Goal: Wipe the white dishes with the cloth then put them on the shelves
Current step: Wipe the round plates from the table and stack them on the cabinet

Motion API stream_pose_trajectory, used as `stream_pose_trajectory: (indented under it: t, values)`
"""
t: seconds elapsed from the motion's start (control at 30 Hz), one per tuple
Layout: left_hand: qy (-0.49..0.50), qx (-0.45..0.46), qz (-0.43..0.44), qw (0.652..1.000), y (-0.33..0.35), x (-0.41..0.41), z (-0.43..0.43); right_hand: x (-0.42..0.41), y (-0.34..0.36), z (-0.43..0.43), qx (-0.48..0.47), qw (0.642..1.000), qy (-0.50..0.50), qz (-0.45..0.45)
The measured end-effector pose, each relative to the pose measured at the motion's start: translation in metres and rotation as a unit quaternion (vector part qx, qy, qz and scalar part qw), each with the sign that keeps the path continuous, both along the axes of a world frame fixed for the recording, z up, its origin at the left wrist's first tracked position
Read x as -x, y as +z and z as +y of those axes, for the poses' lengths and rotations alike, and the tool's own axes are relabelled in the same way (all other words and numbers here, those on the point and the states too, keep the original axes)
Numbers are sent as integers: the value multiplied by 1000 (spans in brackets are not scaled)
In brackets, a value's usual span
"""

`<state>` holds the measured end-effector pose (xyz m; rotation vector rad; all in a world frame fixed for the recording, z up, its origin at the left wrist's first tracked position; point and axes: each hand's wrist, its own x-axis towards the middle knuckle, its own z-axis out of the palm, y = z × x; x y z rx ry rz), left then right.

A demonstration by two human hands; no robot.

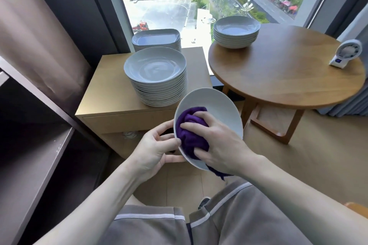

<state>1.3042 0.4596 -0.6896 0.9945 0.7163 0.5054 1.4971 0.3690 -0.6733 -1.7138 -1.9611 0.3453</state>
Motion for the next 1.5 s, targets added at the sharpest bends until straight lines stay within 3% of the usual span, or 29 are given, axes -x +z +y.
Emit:
stream_pose_trajectory:
  t: [0.2, 0.6, 0.8, 0.97, 1.17, 1.33, 1.5]
  values:
    - [-19, -4, 19, 1000, -2, -7, -12, -26, 2, 9, -32, 992, -118, 1]
    - [41, -10, 10, 999, 7, 2, 6, -39, -3, 10, 60, 975, -212, -39]
    - [89, -25, 14, 996, 11, 9, 22, -10, -6, 1, 114, 982, -135, -59]
    - [72, -15, 19, 997, 9, 7, 19, 10, -12, -5, 89, 993, -50, -50]
    - [11, 1, 21, 1000, 13, 6, 14, 7, -3, -2, 31, 999, 1, 37]
    - [-50, -13, 32, 998, 12, 1, 3, -7, 1, 4, -33, 996, -62, 60]
    - [-29, -24, 36, 999, 10, -1, -1, -26, 2, 11, -31, 988, -151, -4]
